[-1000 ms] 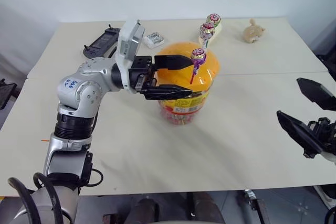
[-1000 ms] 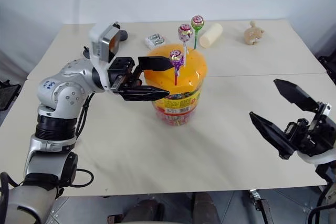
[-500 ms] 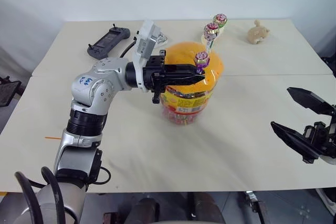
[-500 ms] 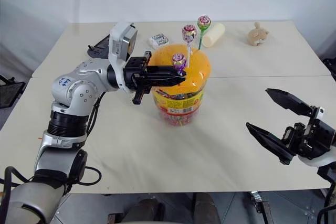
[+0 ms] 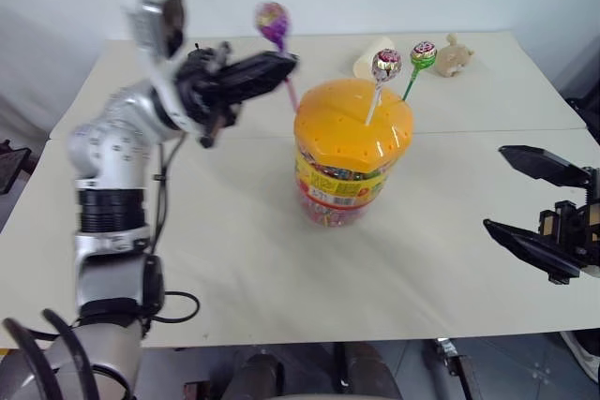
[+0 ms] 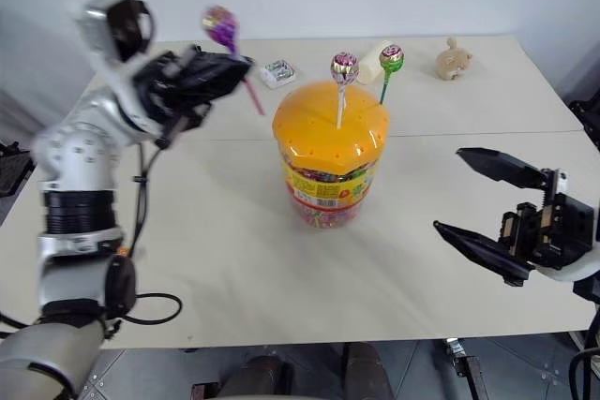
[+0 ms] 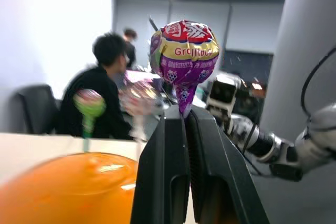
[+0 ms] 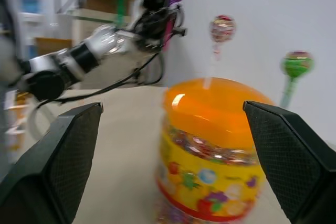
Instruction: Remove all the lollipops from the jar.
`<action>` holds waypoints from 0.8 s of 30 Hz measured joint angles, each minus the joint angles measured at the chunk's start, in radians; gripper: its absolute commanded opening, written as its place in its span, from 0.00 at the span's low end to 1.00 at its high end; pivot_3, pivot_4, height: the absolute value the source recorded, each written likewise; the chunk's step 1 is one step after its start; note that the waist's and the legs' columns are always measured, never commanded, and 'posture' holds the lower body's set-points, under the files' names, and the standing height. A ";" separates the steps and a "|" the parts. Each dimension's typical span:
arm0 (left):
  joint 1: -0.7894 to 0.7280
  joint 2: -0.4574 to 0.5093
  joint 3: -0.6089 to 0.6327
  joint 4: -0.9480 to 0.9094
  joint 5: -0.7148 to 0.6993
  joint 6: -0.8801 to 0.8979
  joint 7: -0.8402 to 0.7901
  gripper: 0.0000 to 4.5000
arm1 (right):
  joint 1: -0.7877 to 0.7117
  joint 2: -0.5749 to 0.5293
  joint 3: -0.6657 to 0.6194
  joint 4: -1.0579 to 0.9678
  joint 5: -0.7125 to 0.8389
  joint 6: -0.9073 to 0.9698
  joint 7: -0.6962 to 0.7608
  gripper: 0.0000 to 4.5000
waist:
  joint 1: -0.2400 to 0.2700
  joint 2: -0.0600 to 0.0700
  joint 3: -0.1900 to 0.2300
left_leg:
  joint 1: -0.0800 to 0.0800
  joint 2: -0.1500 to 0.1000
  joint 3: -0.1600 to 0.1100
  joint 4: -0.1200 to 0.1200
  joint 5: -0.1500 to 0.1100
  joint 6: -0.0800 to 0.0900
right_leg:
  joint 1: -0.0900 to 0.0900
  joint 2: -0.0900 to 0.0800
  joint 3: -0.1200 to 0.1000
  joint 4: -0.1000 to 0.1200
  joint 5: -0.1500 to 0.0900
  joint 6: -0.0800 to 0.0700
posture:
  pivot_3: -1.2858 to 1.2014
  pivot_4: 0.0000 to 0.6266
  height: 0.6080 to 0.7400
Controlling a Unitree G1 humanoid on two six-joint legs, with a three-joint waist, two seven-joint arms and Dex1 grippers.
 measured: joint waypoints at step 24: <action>1.366 0.141 0.607 -0.160 0.257 -0.243 0.193 0.06 | -0.113 0.021 0.232 0.116 -0.169 -0.114 0.330 1.00 | 0.036 -0.003 0.002 | 0.005 0.001 -0.007 -0.004 -0.002 0.002 | 0.013 -0.004 -0.001 -0.015 0.000 -0.001 | 0.52 0.24 1.00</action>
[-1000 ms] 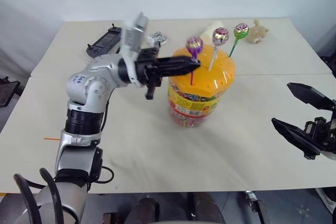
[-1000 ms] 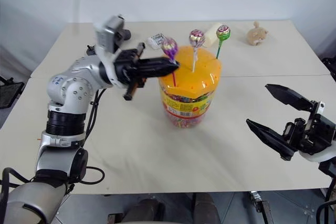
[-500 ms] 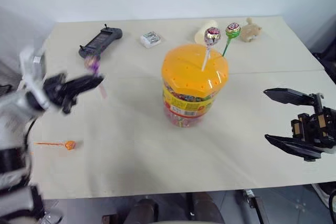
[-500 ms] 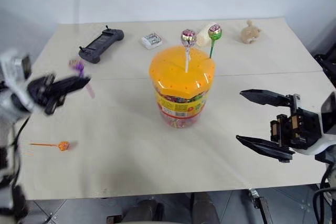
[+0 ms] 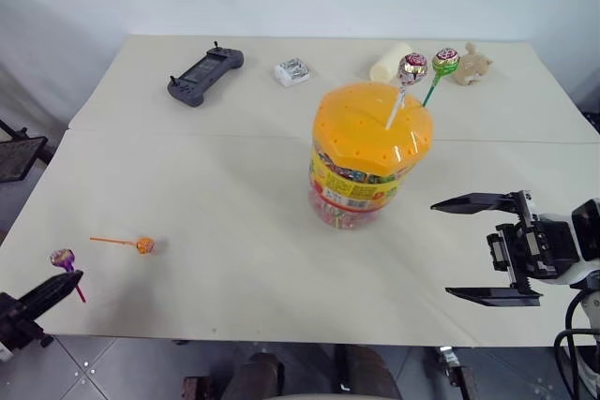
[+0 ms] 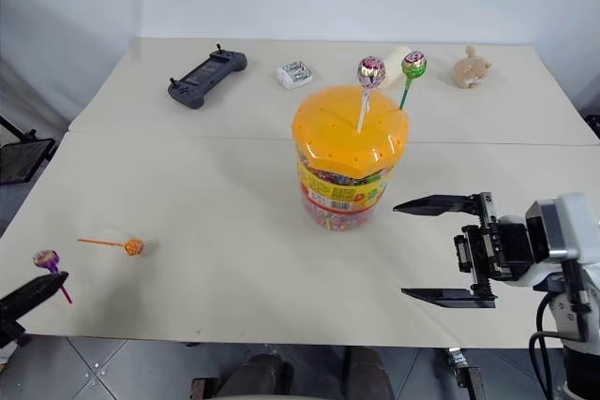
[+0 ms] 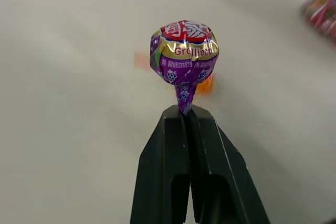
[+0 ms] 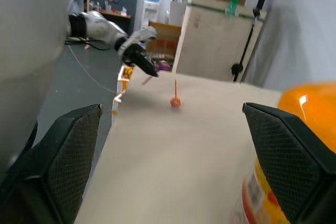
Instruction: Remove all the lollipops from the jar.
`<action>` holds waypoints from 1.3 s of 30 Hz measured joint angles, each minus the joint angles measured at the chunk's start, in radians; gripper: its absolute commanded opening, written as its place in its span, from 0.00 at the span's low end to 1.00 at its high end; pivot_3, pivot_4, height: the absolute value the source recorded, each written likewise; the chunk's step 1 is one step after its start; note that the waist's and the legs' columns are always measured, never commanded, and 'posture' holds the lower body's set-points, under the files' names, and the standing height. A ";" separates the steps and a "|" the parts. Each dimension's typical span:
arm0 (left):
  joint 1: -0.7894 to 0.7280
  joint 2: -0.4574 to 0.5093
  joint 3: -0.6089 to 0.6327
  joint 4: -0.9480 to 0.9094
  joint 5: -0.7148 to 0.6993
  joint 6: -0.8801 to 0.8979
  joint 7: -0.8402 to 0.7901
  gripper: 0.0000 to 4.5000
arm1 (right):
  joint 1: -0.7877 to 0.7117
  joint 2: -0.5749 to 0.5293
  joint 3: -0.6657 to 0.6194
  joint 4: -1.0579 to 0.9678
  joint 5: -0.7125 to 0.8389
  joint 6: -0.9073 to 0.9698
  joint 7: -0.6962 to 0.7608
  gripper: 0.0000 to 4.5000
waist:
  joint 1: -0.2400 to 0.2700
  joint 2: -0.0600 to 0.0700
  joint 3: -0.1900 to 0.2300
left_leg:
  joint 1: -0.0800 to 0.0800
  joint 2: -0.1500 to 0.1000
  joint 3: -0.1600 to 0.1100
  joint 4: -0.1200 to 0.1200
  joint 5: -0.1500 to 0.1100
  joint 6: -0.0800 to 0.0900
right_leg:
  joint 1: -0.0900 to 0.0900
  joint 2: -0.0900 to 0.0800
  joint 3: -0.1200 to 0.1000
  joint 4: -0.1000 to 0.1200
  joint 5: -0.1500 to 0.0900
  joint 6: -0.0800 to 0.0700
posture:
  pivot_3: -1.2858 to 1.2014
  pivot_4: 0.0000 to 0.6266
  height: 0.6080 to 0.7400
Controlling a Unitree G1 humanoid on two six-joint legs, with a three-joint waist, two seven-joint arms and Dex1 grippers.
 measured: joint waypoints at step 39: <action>-0.593 0.043 -0.329 -0.360 -0.444 0.097 0.085 1.00 | -0.503 0.130 0.129 0.137 -0.137 0.385 -0.880 0.66 | -0.057 0.002 0.001 | -0.009 0.000 0.007 0.000 0.000 -0.001 | -0.016 0.003 -0.002 0.010 0.000 -0.001 | 0.52 0.24 1.00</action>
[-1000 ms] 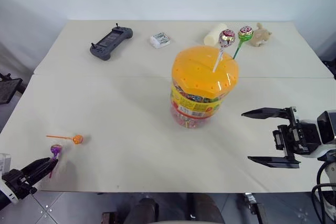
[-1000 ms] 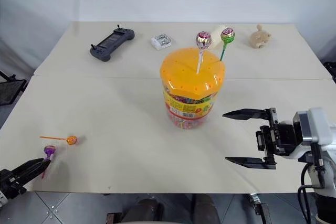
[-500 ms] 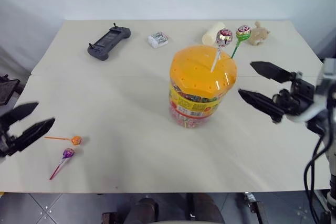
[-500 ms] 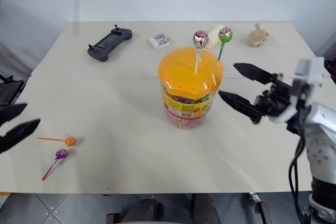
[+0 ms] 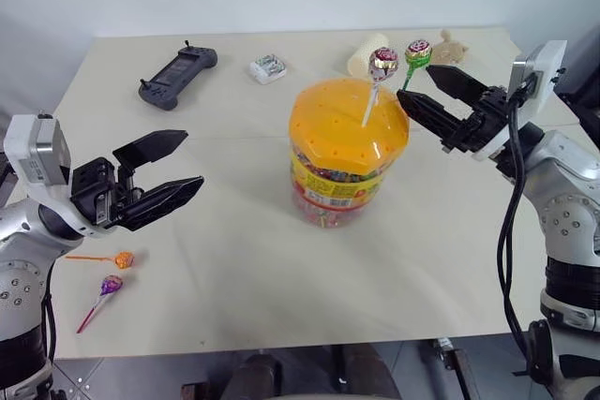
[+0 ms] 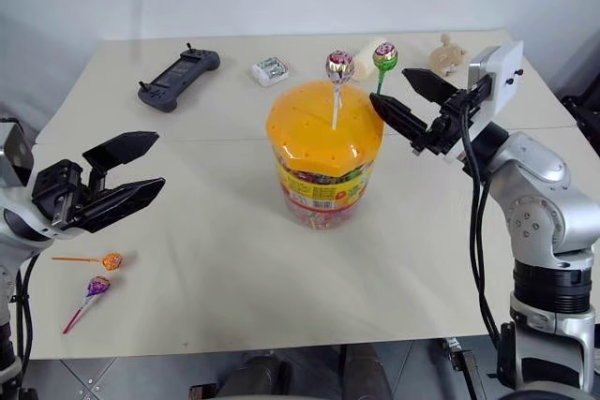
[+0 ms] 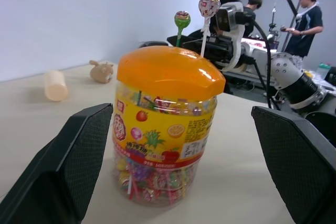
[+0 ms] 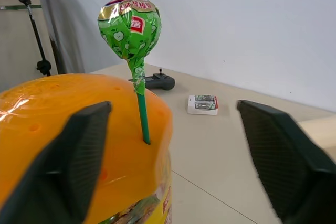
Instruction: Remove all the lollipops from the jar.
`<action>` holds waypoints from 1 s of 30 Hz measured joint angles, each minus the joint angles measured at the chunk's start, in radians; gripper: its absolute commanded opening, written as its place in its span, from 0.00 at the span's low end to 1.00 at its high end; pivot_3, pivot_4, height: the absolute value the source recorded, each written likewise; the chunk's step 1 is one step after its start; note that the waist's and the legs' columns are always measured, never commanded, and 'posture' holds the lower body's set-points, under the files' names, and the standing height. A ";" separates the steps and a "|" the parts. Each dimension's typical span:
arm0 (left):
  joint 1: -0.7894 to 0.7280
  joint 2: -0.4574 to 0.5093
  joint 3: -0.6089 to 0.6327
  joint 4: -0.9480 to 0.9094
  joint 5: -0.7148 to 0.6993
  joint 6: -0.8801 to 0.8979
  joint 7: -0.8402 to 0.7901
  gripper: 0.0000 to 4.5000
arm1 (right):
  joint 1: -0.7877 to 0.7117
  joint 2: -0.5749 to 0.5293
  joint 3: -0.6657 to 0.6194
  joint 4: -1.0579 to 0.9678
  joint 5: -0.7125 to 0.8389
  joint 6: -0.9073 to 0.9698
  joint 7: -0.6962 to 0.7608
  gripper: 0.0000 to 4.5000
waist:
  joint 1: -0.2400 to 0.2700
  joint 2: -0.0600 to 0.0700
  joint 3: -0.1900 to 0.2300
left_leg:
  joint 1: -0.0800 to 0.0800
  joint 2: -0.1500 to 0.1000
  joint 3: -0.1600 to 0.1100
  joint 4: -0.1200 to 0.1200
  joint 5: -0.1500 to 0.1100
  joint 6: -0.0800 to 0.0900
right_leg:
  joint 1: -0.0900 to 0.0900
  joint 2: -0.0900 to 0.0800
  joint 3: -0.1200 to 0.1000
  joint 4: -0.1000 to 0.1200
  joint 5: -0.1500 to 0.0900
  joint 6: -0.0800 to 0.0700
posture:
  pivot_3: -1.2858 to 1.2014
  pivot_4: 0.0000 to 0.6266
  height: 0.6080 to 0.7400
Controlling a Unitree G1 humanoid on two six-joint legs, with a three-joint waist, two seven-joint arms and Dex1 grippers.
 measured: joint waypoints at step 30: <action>-0.115 0.029 -0.281 0.156 0.224 -0.138 -0.302 1.00 | 0.528 -0.445 -0.169 0.191 -0.262 0.120 0.049 0.01 | 0.019 0.003 0.000 | 0.000 -0.001 0.005 0.000 0.000 0.002 | 0.000 -0.001 0.002 -0.003 0.000 0.001 | 0.52 0.24 1.00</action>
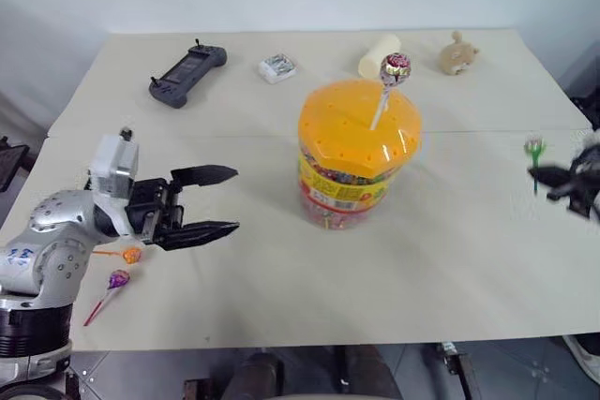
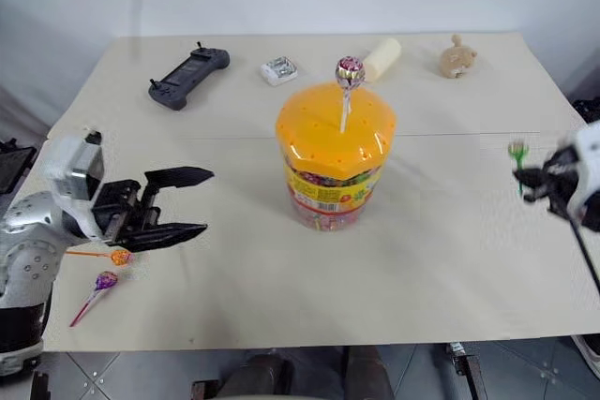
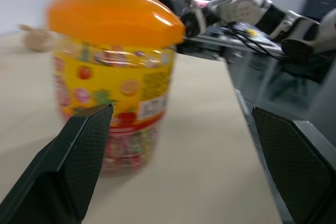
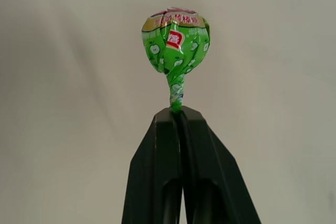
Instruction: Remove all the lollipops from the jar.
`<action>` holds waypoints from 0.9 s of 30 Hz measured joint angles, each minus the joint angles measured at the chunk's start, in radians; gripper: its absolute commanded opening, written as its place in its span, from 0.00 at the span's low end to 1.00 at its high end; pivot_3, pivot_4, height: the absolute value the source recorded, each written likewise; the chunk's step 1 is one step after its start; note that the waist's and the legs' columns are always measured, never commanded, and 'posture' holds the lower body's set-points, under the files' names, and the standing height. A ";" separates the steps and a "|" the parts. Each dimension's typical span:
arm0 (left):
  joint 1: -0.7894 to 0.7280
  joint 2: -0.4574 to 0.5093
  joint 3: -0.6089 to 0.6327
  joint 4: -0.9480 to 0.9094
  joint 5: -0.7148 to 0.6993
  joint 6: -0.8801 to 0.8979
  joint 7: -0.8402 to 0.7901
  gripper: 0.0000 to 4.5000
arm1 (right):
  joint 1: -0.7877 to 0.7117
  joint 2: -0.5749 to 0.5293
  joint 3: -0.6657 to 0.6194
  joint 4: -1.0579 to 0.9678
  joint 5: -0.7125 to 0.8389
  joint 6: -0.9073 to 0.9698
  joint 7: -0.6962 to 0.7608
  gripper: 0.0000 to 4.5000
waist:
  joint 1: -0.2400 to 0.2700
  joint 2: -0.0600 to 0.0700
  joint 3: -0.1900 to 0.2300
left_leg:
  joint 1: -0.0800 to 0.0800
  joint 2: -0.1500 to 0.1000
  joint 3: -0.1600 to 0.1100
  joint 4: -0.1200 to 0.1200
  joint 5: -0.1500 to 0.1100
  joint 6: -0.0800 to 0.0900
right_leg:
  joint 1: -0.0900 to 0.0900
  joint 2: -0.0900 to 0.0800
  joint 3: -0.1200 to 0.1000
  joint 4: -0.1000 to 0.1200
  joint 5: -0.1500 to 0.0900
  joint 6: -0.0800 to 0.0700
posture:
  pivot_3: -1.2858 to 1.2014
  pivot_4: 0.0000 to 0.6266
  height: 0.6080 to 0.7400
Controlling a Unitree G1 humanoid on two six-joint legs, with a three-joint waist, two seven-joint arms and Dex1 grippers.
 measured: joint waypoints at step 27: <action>-0.088 -0.065 0.139 0.044 -0.113 0.074 0.158 1.00 | -0.207 0.177 -0.015 -0.292 0.357 -0.241 0.369 0.55 | -0.013 0.000 0.000 | 0.002 0.002 -0.003 0.000 0.001 -0.002 | 0.002 0.000 -0.001 0.000 0.001 0.001 | 0.52 0.24 1.00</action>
